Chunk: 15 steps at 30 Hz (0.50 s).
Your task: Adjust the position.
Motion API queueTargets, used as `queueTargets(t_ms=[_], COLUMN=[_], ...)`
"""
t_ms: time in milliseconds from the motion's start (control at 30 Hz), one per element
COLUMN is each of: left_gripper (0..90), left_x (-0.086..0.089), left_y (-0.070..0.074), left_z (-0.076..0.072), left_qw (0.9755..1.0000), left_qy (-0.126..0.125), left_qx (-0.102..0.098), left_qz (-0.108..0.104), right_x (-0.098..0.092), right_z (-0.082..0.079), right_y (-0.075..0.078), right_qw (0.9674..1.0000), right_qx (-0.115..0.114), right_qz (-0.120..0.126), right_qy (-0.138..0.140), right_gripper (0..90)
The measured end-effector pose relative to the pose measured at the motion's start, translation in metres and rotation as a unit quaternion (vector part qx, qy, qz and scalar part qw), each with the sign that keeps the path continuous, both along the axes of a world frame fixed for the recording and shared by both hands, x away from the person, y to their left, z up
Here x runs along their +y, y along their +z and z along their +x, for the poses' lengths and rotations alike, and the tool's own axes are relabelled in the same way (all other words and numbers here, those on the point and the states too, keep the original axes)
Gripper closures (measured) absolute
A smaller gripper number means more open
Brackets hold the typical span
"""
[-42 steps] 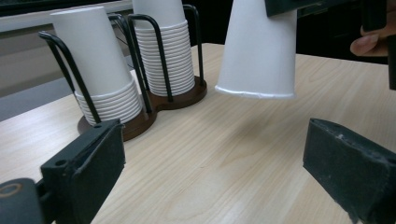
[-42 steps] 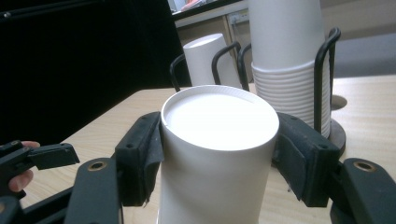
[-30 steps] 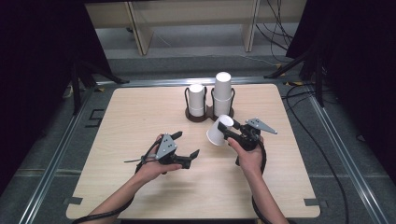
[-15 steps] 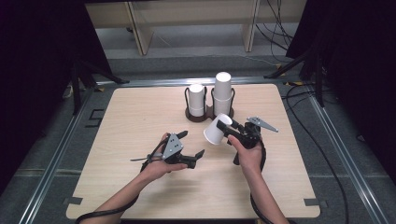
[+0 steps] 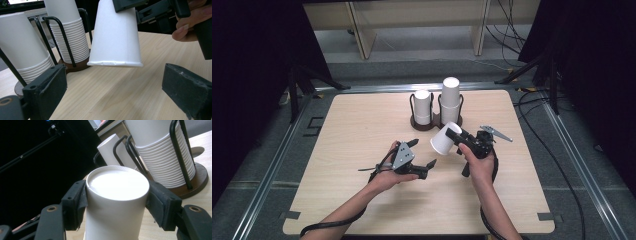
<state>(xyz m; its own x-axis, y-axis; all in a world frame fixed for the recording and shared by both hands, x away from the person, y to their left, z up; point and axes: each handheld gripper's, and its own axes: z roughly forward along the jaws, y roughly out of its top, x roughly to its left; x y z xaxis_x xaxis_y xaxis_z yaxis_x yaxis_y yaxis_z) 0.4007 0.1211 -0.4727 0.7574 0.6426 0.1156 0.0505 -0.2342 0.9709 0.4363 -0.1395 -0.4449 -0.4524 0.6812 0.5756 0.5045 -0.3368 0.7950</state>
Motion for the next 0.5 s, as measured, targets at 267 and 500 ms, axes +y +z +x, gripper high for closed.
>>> queueTargets(t_ms=[267, 500], left_gripper=[5.6, 5.6], left_x=[-0.0033, -0.0062], left_y=[-0.0011, -0.0023], left_z=[0.0024, 0.0048], left_qw=[1.0, 1.0], left_qy=[-0.002, -0.008], left_qx=[-0.001, -0.002], left_qz=[0.001, 0.002], right_x=[-0.0032, -0.0041], right_z=[0.0019, 0.0033], right_y=[-0.0046, -0.0056], right_qw=[0.9997, 0.9993], right_qx=[0.014, 0.018], right_qz=[0.021, 0.031], right_qy=[0.005, 0.01], right_gripper=[36.2, 36.2])
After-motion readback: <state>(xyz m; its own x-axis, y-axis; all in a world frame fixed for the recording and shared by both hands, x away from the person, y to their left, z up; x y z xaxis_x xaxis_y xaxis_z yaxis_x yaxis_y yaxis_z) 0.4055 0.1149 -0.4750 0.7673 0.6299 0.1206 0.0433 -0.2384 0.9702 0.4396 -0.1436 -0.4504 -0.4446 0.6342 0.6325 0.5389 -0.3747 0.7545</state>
